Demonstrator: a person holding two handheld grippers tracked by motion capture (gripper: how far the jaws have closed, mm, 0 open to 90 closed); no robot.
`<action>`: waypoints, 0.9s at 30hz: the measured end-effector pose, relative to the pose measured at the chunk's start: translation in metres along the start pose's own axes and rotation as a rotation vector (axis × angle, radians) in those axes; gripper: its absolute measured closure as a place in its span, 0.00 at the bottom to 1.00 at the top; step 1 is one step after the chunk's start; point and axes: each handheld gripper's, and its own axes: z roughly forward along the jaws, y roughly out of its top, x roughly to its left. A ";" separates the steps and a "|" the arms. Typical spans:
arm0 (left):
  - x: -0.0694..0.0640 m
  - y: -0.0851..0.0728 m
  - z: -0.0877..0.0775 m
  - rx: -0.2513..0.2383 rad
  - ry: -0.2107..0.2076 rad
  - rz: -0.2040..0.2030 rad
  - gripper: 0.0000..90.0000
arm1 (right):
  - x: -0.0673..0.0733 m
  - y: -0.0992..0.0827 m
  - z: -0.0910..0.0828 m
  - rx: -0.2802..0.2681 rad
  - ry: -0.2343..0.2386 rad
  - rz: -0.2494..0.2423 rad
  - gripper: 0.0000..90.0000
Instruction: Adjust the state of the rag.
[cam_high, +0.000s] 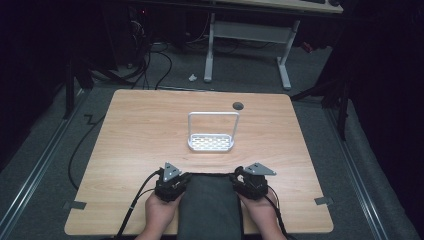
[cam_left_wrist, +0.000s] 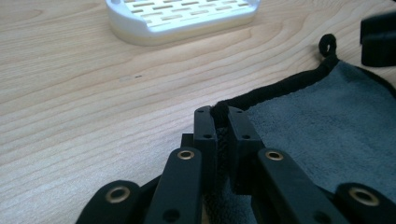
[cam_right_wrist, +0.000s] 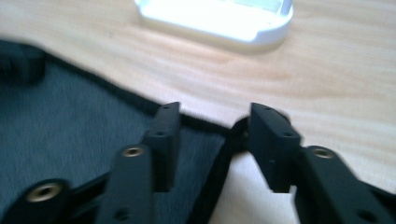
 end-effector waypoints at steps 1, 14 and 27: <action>0.000 0.000 0.000 0.004 0.003 -0.001 0.93 | -0.002 0.000 0.005 0.037 0.012 0.024 0.42; 0.001 -0.005 0.003 0.026 -0.003 0.000 0.93 | 0.007 -0.008 0.021 0.095 0.014 0.023 0.83; 0.002 0.007 -0.006 -0.052 -0.017 -0.029 0.93 | 0.016 -0.003 0.006 -0.057 -0.010 -0.061 0.95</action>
